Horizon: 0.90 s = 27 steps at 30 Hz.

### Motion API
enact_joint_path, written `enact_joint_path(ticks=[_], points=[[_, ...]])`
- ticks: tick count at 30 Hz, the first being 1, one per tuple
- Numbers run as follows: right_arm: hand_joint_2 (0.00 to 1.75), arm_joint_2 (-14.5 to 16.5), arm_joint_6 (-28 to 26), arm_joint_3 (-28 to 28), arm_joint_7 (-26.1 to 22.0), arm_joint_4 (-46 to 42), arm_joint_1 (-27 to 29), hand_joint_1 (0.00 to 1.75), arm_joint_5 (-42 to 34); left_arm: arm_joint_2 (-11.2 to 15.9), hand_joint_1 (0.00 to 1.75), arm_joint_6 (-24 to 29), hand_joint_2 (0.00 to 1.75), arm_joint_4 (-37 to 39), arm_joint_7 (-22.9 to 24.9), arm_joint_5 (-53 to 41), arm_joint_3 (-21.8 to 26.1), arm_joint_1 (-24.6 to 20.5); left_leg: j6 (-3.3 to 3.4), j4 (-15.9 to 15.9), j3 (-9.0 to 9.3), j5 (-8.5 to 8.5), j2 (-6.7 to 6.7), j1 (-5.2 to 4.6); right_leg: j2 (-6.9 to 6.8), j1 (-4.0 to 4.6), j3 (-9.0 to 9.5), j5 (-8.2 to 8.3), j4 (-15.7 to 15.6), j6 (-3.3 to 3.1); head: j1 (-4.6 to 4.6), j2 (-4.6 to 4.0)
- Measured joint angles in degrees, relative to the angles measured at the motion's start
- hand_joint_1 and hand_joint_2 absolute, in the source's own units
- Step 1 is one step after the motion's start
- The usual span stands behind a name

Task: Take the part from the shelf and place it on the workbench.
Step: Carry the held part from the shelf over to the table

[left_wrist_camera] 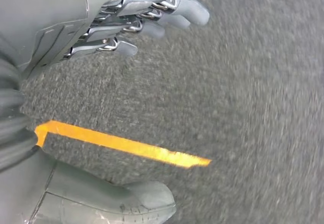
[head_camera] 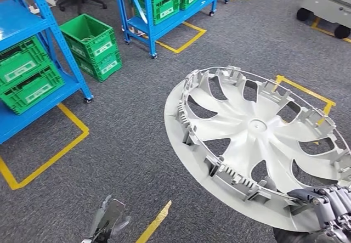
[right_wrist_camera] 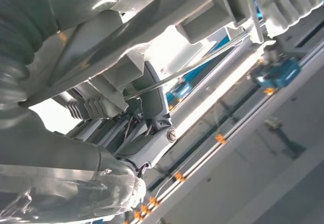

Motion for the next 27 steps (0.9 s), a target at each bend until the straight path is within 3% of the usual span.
enact_joint_path(ticks=[1,2,3,5,7,8,10,11,13,15,16,17,18,19,21,22,24,26,27], points=[[1.75,0.0,0.0,-0.03,0.04,0.0,0.02,1.75,-0.1,0.04,0.0,-0.53,1.75,0.0,0.01,0.01,-0.02,0.15,0.02,0.02,-0.02,-0.03,0.8,-0.06,-0.34,-0.12,-1.3,-0.89,2.82,0.16,-0.02,0.0],[1.75,0.0,0.0,-0.07,0.06,-0.01,0.03,1.75,-0.22,0.06,0.0,-1.07,1.75,0.0,0.01,0.02,-0.05,0.21,0.0,0.03,-0.04,-0.07,1.55,-0.1,-0.53,-0.21,-1.61,-0.74,3.66,0.27,-0.02,0.0],[1.75,0.0,0.0,-0.11,0.07,-0.02,0.05,1.75,-0.32,0.07,0.0,-1.55,1.75,0.0,0.01,0.04,-0.1,0.22,-0.07,0.04,0.0,-0.12,2.23,-0.11,-0.78,-0.29,-0.69,0.45,2.14,0.31,-0.01,0.0],[1.75,0.01,0.0,-0.14,0.0,-0.13,0.06,1.75,-0.42,0.05,0.0,-2.26,1.75,0.0,-0.01,0.08,-0.35,0.19,-0.38,0.04,0.25,-0.34,3.39,-0.18,-2.61,-0.22,3.76,3.67,-5.58,0.22,0.0,0.0],[1.75,0.04,0.0,-0.13,-0.1,-0.34,0.06,1.75,-0.45,0.08,0.0,-2.94,1.75,0.0,-0.1,0.13,-0.65,0.18,-0.9,0.17,0.43,-0.59,4.32,-0.48,-4.38,0.09,7.23,5.11,-11.54,-0.3,-0.04,0.0],[1.75,0.07,0.0,-0.14,-0.13,-0.43,0.07,1.75,-0.48,0.09,0.0,-3.37,1.75,0.0,-0.18,0.16,-0.78,0.18,-1.15,0.2,0.47,-0.64,4.79,-0.62,-4.59,0.28,7.69,5.0,-12.41,-0.59,-0.07,0.0],[1.75,0.16,0.0,-0.17,-0.22,-0.62,0.15,1.75,-0.55,0.03,0.0,-4.3,1.75,0.0,-0.33,0.29,-0.94,0.13,-1.66,0.15,0.61,-0.75,5.73,-0.67,-3.4,0.31,7.56,5.22,-12.55,-1.27,-0.08,0.0],[1.75,0.21,0.0,-0.19,-0.28,-0.73,0.2,1.75,-0.6,-0.01,0.0,-4.71,1.75,0.0,-0.4,0.37,-0.99,0.06,-1.95,0.39,0.63,-1.17,5.37,-0.58,-2.83,0.24,7.55,5.36,-12.69,-1.6,-0.12,0.0],[1.75,0.31,0.0,-0.19,-0.38,-0.92,0.26,1.75,-0.67,-0.07,0.0,-5.17,1.75,0.0,-0.52,0.54,-1.02,-0.02,-2.43,3.63,-0.62,-3.67,2.95,-0.37,-1.74,0.01,7.63,5.68,-13.01,-2.29,-0.32,0.0],[1.75,0.35,0.0,-0.2,-0.43,-0.98,0.27,1.75,-0.69,-0.02,0.0,-5.33,1.75,0.0,-0.56,0.72,-1.04,0.25,-2.57,11.21,-4.05,-7.44,0.5,-0.25,-0.48,0.09,7.55,5.79,-13.03,-2.68,-0.46,0.0],[1.75,0.35,0.0,-0.21,-0.46,-0.98,0.26,1.75,-0.71,0.02,0.0,-5.39,1.75,0.0,-0.56,0.79,-1.04,0.45,-2.55,14.56,-5.72,-8.52,0.11,-0.25,0.27,0.18,7.53,5.81,-13.02,-2.78,-0.45,0.0],[1.75,0.35,0.0,-0.22,-0.49,-0.98,0.27,1.75,-0.72,0.07,0.0,-5.43,1.75,0.0,-0.57,0.85,-1.04,0.6,-2.48,16.38,-6.76,-8.57,-0.1,-0.26,1.07,0.27,7.52,5.83,-12.97,-2.83,-0.45,0.0],[1.75,0.35,0.0,-0.23,-0.52,-0.98,0.27,1.75,-0.73,0.1,0.0,-5.49,1.75,0.0,-0.59,0.89,-1.04,0.66,-2.34,15.95,-6.77,-7.45,-0.25,-0.27,1.83,0.32,7.52,5.84,-12.9,-2.85,-0.45,0.0],[1.75,0.35,0.0,-0.23,-0.55,-0.98,0.27,1.75,-0.73,0.14,0.0,-5.56,1.75,0.0,-0.62,0.94,-1.04,0.65,-2.15,13.52,-5.81,-5.48,-0.51,-0.28,2.58,0.35,7.54,5.85,-12.8,-2.85,-0.45,0.0],[1.75,0.35,0.0,-0.25,-0.6,-0.98,0.27,1.75,-0.74,0.16,0.0,-5.69,1.75,0.0,-0.68,1.02,-1.04,0.61,-1.68,6.32,-2.7,-1.51,-2.63,-0.19,3.92,0.39,7.47,5.83,-12.53,-2.72,-0.44,0.0],[1.75,0.35,0.0,-0.26,-0.63,-0.99,0.26,1.75,-0.75,0.16,0.0,-5.77,1.75,0.0,-0.72,1.07,-1.04,0.6,-1.52,3.44,-1.47,-0.55,-3.78,-0.12,4.56,0.36,7.25,5.87,-12.37,-2.52,-0.44,0.0],[1.75,0.35,0.0,-0.31,-0.71,-1.03,0.27,1.75,-0.79,0.14,0.0,-5.91,1.75,0.0,-0.77,1.22,-1.04,0.63,-1.3,1.22,-0.7,-0.45,-4.96,-0.16,5.69,0.16,6.62,6.14,-12.26,-1.84,-0.41,0.0],[1.75,0.39,0.0,-0.37,-0.78,-1.11,0.34,1.75,-0.83,0.04,0.0,-6.08,1.75,0.0,-0.83,1.37,-1.03,0.57,-0.84,0.61,-0.6,-0.17,-3.87,-0.2,6.25,-0.06,5.99,6.34,-12.29,-1.1,-0.39,0.0],[1.75,0.41,0.0,-0.4,-0.79,-1.19,0.36,1.75,-0.84,-0.05,0.0,-6.17,1.75,0.0,-0.86,1.4,-1.03,0.48,-0.51,0.27,-0.49,0.05,-3.21,-0.14,5.31,-0.02,5.45,5.8,-11.56,-0.83,-0.26,0.0]])
